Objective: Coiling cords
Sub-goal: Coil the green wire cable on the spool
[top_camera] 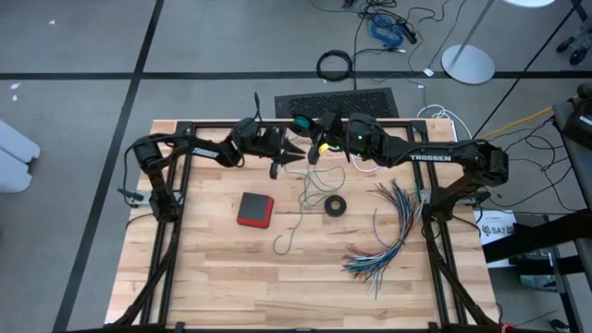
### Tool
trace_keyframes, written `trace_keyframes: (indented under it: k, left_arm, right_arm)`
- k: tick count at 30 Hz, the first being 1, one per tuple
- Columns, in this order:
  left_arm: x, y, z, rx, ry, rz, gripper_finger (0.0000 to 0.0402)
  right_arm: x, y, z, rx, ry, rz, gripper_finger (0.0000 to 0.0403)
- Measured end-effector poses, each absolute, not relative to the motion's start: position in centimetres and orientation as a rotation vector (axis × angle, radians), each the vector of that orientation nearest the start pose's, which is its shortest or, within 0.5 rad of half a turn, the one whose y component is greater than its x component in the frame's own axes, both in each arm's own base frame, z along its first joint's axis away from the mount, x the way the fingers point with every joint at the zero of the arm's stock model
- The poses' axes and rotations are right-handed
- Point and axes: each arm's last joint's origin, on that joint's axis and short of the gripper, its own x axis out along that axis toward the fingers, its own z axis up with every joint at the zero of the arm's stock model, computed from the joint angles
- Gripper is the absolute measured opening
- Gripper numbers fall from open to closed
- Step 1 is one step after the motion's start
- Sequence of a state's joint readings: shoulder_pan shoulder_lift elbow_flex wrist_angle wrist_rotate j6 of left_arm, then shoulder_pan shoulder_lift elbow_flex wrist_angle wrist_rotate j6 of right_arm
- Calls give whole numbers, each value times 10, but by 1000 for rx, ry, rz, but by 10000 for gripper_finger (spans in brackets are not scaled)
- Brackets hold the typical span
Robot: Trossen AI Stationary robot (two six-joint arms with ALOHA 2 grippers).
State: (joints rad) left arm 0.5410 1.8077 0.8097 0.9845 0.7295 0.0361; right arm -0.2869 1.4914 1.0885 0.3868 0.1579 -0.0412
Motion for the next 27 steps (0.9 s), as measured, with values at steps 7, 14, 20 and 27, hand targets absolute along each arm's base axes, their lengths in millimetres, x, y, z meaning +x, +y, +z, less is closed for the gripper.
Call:
trace_keyframes:
  k: [7, 14, 20, 27]
  left_arm:
    - [322, 154, 174, -47, 42, -273, 109]
    - [330, 143, 179, -23, 5, -166, 162]
    - [335, 137, 182, -43, -2, -182, 165]
    - [339, 130, 181, -45, 1, -169, 165]
  right_arm:
    - [329, -101, 323, -45, 42, -438, 0]
    - [330, -99, 322, -49, 50, -408, 0]
    - [331, -96, 322, -65, 51, -396, 0]
    - [331, -96, 323, -64, 47, -396, 0]
